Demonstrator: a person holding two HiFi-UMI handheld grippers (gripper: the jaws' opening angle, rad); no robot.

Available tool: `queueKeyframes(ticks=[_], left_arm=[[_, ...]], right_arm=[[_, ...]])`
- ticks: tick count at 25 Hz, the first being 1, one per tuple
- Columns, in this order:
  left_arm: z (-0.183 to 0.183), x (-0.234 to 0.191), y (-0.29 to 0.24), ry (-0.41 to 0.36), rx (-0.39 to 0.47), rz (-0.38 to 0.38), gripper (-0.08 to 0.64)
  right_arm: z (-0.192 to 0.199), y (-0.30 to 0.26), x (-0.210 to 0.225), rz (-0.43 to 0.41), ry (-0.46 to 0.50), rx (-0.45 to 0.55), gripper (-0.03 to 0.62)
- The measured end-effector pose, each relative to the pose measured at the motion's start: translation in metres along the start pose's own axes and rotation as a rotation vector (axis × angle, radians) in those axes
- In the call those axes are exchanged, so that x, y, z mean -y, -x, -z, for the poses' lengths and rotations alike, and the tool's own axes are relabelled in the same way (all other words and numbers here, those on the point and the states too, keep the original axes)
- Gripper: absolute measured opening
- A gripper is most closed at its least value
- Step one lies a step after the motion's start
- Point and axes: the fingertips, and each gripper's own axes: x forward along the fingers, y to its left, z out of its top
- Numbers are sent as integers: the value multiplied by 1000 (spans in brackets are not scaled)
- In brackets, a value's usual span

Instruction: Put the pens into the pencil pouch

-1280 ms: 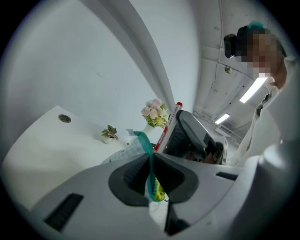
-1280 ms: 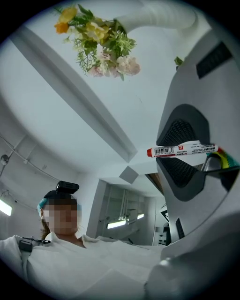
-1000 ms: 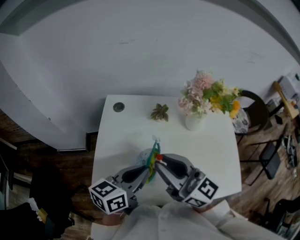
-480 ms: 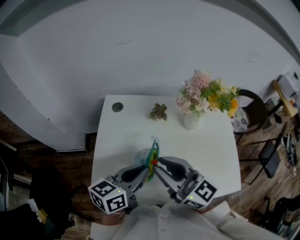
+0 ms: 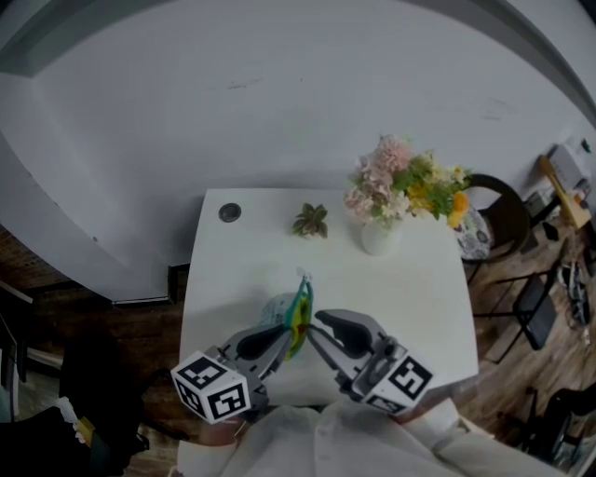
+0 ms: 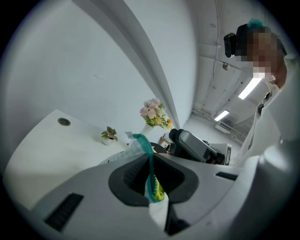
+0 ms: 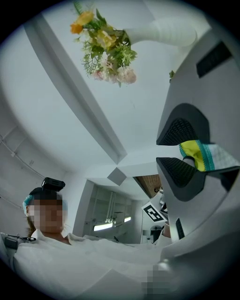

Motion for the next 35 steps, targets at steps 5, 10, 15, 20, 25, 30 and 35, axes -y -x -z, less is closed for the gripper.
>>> queueKeyframes(ticks=[5,10,15,20,25,30,35], left_arm=[[-1,0,-1,-21,-16,4,32],[-2,2,-8,-46,-32,10,32],[1,7,-20,-67,-57,29,31],[4,12,-36,-88,-84,48,32],[11,19,-54,-133,-141,69,32],[25,27,-75,-221,-224,83,32],[38,32,-92,-253,-287,109,32]], right_arm=[[4,7,4,4,14,-8,60],[6,17,12,45,30,-25,60],[6,28,23,93,60,-28,58],[12,45,47,268,83,-104,14],[15,64,63,343,96,-119,8],[18,79,70,395,65,-131,8],[30,101,82,471,15,-157,8]])
